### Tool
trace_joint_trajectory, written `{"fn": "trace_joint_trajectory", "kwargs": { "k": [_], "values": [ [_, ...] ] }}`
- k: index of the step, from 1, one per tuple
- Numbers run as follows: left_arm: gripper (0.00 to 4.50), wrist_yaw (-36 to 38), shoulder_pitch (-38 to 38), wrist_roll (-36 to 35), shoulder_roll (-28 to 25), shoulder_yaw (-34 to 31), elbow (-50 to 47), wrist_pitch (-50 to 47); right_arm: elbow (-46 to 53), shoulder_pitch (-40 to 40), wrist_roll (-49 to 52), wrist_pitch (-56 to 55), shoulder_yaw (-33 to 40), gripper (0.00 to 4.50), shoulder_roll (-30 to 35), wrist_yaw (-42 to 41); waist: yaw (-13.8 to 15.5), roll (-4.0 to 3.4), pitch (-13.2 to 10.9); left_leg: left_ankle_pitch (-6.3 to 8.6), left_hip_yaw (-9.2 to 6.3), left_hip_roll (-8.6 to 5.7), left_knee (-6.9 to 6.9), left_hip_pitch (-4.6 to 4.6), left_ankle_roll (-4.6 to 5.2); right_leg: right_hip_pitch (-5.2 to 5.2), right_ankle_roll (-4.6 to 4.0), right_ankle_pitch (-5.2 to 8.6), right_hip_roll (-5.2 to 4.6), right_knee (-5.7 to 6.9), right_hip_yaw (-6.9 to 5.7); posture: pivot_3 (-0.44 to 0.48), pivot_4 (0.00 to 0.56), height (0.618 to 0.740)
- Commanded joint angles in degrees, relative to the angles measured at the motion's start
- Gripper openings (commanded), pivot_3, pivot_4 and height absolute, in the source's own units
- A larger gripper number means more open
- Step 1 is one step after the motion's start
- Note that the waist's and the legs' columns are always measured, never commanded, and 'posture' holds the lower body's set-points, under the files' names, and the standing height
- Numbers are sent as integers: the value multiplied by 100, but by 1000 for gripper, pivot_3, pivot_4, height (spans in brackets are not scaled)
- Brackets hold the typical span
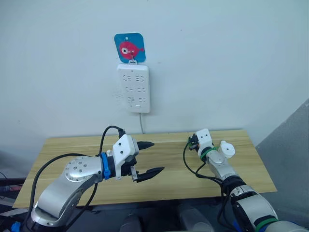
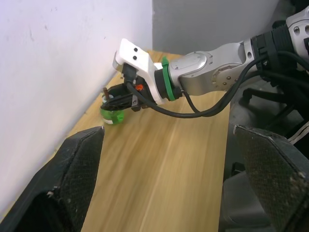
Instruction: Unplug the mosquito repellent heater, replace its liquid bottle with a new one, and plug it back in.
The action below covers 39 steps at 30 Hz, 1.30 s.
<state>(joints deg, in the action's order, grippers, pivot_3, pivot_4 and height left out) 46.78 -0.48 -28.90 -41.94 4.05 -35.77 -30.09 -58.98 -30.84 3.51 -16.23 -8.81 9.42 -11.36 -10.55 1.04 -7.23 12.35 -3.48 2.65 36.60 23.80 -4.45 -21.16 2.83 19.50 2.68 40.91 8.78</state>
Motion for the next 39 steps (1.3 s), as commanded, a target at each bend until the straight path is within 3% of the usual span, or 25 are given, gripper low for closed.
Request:
{"fn": "trace_joint_trajectory", "kwargs": {
  "k": [1, 9, 13, 19, 25, 30, 39],
  "values": [
    [4500, -141, -82, 19, -64, -226, -261, -41, -207, -137, -34, -223, 274, 832, -46, -44, 9, 0, 0, 0, -1, 0, 1, -1, 0, 2, 0, 0, 0, 2, -1, -41, 91, 740],
    [4500, -457, -269, 60, 82, -476, -23, -78, 96, 7, 81, -374, 601, 3565, -130, -236, 62, -1, -1, -1, 0, 0, 7, -7, 0, 6, 0, 0, 1, 6, 0, -42, 92, 740],
    [4500, -946, -781, 53, 374, -902, 95, -190, 1519, 766, 174, -208, 687, 3565, 4, -468, 103, -7, -4, 0, -2, 2, -1, -4, 0, 2, 1, 1, 0, 4, -1, -46, 111, 740],
    [4500, -1863, -1688, 256, 1303, -1959, 756, 189, 5174, 2496, 359, 1004, 188, 3565, 739, -1576, 256, -25, -52, 1, -5, 3, -20, -2, -1, -6, 12, 16, -4, -2, -3, -49, 135, 740],
    [4500, -2086, -2117, 851, 1553, -2132, 1823, 843, 7633, 3149, 945, 2644, -266, 3565, 1942, -2911, 290, 13, -181, -2, 10, 4, -17, -36, -3, 19, -21, 38, -5, -2, 11, -65, 166, 740],
    [4500, -1993, -1914, 1116, 1568, -1994, 2602, 1228, 8477, 2820, 1192, 3752, -428, 3565, 2481, -3297, 311, 90, -288, -2, 17, 5, -18, -34, -4, 10, -53, 57, -10, -3, 11, -79, 184, 740],
    [4500, -1928, -1050, 1306, 1885, -1513, 3448, 1448, 9014, 2600, 1177, 4514, -511, 3565, 2661, -3268, 417, 88, -361, 7, 11, 4, -27, 6, -14, -19, -4, 31, -11, -14, 0, -113, 204, 740]
  ]
}}
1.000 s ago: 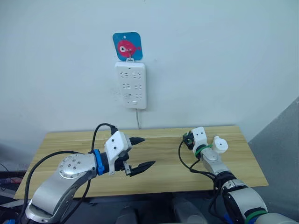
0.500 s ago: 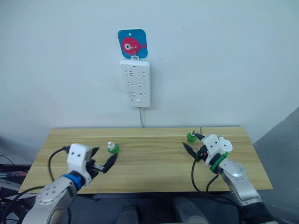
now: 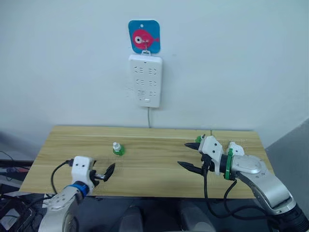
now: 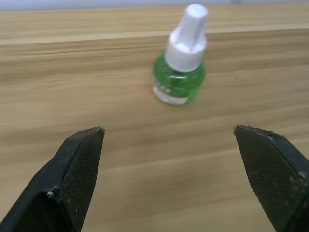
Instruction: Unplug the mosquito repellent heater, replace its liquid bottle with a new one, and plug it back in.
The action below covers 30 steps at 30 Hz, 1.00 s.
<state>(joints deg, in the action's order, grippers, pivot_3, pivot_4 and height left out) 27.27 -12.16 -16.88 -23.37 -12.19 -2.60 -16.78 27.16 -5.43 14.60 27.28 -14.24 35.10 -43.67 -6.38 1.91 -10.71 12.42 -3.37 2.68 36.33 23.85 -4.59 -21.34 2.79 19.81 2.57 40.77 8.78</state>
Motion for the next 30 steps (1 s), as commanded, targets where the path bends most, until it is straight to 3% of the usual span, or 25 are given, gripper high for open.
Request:
{"fn": "trace_joint_trajectory", "kwargs": {
  "k": [1, 13, 30],
  "values": [
    [4500, 20, 216, 210, 30, 197, 306, 215, 481, 84, 86, 227, 44, 3565, 126, -42, 0, 1, -29, 2, -1, 0, -4, 0, -2, -1, 0, 0, 0, -1, -1, -121, 207, 740],
    [4500, 2, 1308, 744, 205, 534, 2257, 1215, 1120, 161, 180, 850, 64, 3565, 222, 63, -19, 0, -119, 1, -6, 0, -12, -2, -3, -1, 1, 1, 1, -3, -7, -165, 230, 740],
    [4500, 462, 2320, 891, 70, 562, 3896, 2191, 1530, 207, 370, 1292, 167, 3565, 330, 166, -66, -15, -229, 1, -5, 0, -15, -1, -3, -2, 2, 1, 2, -6, -7, -194, 248, 740]
  ]
}}
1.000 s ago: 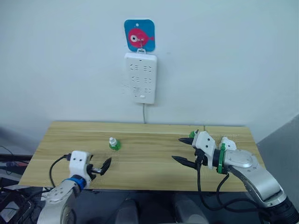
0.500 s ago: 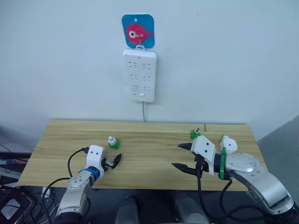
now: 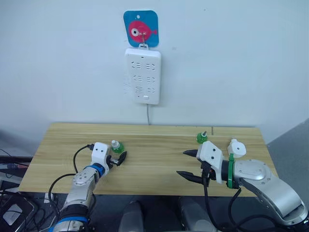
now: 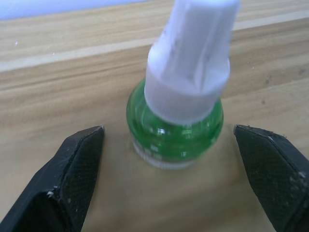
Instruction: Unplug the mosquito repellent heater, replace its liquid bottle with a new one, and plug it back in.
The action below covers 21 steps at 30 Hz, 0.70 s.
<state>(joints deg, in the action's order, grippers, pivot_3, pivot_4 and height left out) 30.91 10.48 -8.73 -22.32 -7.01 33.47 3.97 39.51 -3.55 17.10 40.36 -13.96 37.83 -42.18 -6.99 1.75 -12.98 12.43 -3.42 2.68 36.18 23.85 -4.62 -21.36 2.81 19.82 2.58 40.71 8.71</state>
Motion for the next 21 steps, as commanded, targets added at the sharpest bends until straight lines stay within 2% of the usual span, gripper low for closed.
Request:
{"fn": "trace_joint_trajectory", "kwargs": {
  "k": [1, 3, 5, 11, 14, 16, 21],
  "values": [
    [4500, 117, 96, 84, -33, 47, 369, 165, 307, 21, 126, -1, 148, 3565, 56, 19, -10, 0, -3, 0, 0, 0, -1, 0, 0, 0, 0, 0, 0, -1, 0, -194, 248, 740],
    [4500, 200, 161, 81, -26, 57, 507, 255, 320, 26, 132, 19, 160, 3565, 48, 25, -31, 1, -10, 0, 0, 0, -2, 0, 0, 0, 0, 0, 0, -2, 0, -197, 250, 740],
    [4111, 249, 188, 98, -15, 71, 600, 348, 333, 42, 131, 24, 166, 3627, 48, 27, -57, 2, -17, 0, 0, 0, -2, 0, 0, 0, 1, 0, 0, -4, 1, -199, 246, 740],
    [2370, 496, 227, 105, -17, 120, 772, 528, 317, 53, 117, 3, 172, 3627, 41, 37, -110, 2, -21, 0, 0, 0, -9, 1, 0, 0, 1, 1, 0, -10, 0, -199, 240, 740],
    [2261, 672, 186, 134, -116, 156, 704, 651, 264, -10, 110, -34, 159, 3627, 13, 30, -112, 2, -21, 0, 0, 0, -10, 1, 0, 0, 1, 1, 0, -11, 0, -196, 230, 740],
    [2261, 922, 79, 93, -237, 206, 329, 711, 199, -133, 156, -42, 167, 3627, -37, 1, -119, 2, -21, 0, 0, 1, -10, 1, 0, 0, 1, 1, 0, -13, 0, -189, 215, 740],
    [2261, 1891, -275, -253, -639, 534, -1572, 173, -76, -735, 334, -18, 106, 3627, -199, -161, -146, 7, -20, -1, -3, 4, -12, 12, -2, -8, 1, 0, -2, -15, -5, -175, 179, 740]
  ]
}}
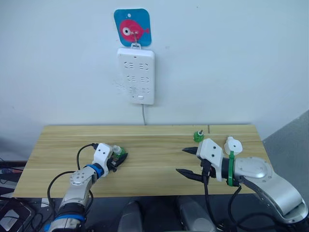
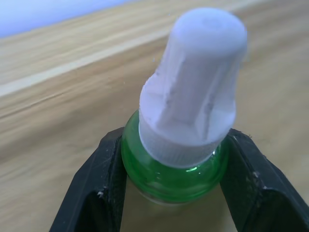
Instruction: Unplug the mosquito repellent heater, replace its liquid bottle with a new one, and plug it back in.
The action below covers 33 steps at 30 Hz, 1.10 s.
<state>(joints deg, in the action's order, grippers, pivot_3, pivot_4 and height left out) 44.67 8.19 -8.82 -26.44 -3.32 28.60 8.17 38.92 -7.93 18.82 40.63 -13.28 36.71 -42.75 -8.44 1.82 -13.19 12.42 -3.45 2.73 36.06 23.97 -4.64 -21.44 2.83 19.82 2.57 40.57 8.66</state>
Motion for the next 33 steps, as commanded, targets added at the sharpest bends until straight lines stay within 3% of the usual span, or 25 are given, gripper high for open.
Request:
{"fn": "trace_joint_trajectory", "kwargs": {
  "k": [1, 6, 9, 15, 27, 30, 33],
  "values": [
    [2261, 724, -70, -346, -320, 255, -1483, -444, -83, -451, 212, -5, -4, 3627, -119, -148, 3, 1, 1, 0, -2, 0, 0, 0, 0, 1, 0, 0, 0, 0, -2, -172, 169, 740],
    [2261, 1643, 136, -1033, -873, 744, -3279, -1969, -255, -1289, 565, 608, -269, 3627, -248, -371, 10, 5, 11, -2, -13, -5, -1, 4, -3, 2, -1, 0, -8, -1, -14, -163, 138, 740],
    [2261, 2363, 830, -1258, -1276, 1198, -3852, -2746, -495, -2059, 792, 1079, -379, 3627, -481, -406, -13, 12, 28, -2, -23, -7, 1, 11, -3, -1, -3, -1, -9, 3, -31, -161, 115, 740],
    [2261, 2824, 1464, -1222, -1435, 1561, -3901, -3065, -839, -2599, 982, 1442, -383, 3627, -854, -268, -111, 10, 106, -7, -51, -10, 1, 25, -10, -9, -28, -14, -9, 13, -59, -173, 96, 740],
    [2261, 2945, 1746, -1333, -1330, 1550, -3818, -3232, -1052, -2629, 976, 1463, -630, 3627, -1290, -84, -161, 2, 171, -42, -128, -11, 7, 79, -57, -46, -35, -14, -9, 44, -145, -168, 84, 740],
    [2261, 2970, 1756, -1397, -1337, 1498, -3846, -3306, -1111, -2622, 922, 1356, -665, 3100, -1373, -21, -183, 2, 192, -47, -132, -13, 9, 79, -56, -43, -39, -16, -9, 48, -148, -166, 81, 740],
    [2261, 2943, 1759, -1487, -1325, 1448, -3851, -3362, -1163, -2629, 881, 1230, -682, 1996, -1393, -36, -190, 0, 214, -50, -141, -13, 9, 78, -56, -41, -40, -17, -9, 52, -157, -164, 79, 740]
  ]
}}
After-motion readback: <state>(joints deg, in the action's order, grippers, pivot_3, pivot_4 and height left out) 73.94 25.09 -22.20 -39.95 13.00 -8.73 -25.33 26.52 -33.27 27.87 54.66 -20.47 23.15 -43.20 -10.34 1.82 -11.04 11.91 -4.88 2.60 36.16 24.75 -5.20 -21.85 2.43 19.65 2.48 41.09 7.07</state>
